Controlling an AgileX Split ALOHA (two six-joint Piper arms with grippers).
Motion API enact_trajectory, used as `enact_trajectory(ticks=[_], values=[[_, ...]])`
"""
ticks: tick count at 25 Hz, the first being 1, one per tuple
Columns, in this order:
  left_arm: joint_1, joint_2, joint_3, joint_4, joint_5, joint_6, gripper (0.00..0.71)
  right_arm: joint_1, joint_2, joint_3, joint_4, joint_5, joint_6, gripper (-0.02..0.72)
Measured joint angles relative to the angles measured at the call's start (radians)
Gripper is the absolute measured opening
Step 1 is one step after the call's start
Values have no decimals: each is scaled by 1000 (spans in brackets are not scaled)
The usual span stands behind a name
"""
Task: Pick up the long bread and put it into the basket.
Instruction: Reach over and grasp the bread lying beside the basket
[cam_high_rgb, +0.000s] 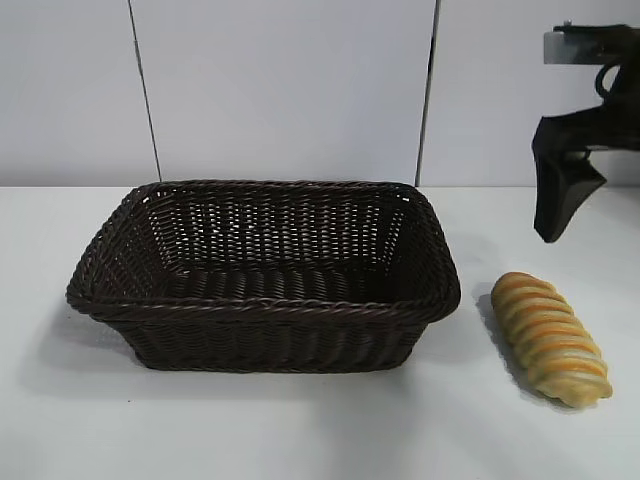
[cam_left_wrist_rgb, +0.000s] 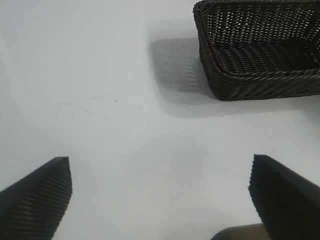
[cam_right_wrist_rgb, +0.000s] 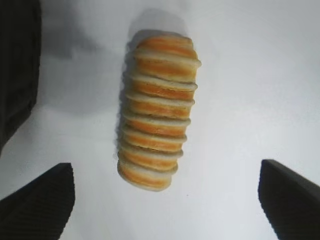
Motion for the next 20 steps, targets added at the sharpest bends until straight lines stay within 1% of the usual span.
enact_trajectory(ticks=[2,7,8,10,12,14,15,16,17,20], values=[[0,0,0,0,0,0,695,0,17,22,12,-40,3,694],[0,0,0,0,0,0,695,0,107,26,18,-101,9,687],[0,0,0,0,0,0,695,0,124,26,18,-112,17,654],[0,0,0,0,0,0,695,0,150,26,18,-126,36,524],[0,0,0,0,0,0,695,0,168,26,25,-140,64,332],[0,0,0,1,0,0,695,1,175,26,24,-144,90,178],[0,0,0,1,0,0,695,1,176,26,21,-145,104,117],[0,0,0,1,0,0,695,1,176,26,20,-145,113,83],[0,0,0,1,0,0,695,1,176,26,18,-143,118,67],[0,0,0,1,0,0,695,1,175,7,14,-107,127,60]])
